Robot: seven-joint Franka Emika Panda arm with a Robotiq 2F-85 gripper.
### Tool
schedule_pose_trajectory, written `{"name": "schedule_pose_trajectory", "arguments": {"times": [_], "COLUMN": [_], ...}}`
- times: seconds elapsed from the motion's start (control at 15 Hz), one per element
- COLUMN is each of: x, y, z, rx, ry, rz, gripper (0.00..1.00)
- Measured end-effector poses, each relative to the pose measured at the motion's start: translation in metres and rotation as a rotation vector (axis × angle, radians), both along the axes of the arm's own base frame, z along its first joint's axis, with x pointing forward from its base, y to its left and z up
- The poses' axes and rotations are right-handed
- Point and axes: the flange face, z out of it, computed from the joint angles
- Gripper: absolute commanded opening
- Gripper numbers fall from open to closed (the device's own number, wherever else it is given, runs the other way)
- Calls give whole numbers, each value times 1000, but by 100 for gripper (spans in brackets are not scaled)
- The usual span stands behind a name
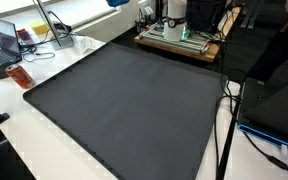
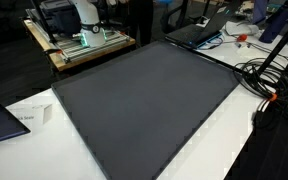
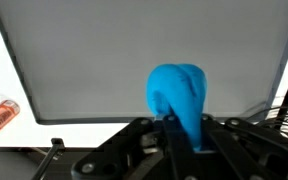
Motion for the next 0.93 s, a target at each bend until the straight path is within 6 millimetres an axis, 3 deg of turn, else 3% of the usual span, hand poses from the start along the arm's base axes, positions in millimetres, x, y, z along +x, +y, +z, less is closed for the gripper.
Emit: {"name": "schedule_pose_trajectory", "arguments": {"times": [0.27, 0.33, 0.4, 0.53, 0.93], "x": [4, 5, 6, 9, 15], "y": [-4, -6, -8, -10, -10], "z": [32, 39, 46, 57, 75], "rx": [2, 2, 2, 2, -2], "ry": [-26, -26, -25, -30, -2], "rz": [-13, -17, -22, -30, -35], "gripper": [2, 33, 34, 46, 90]}}
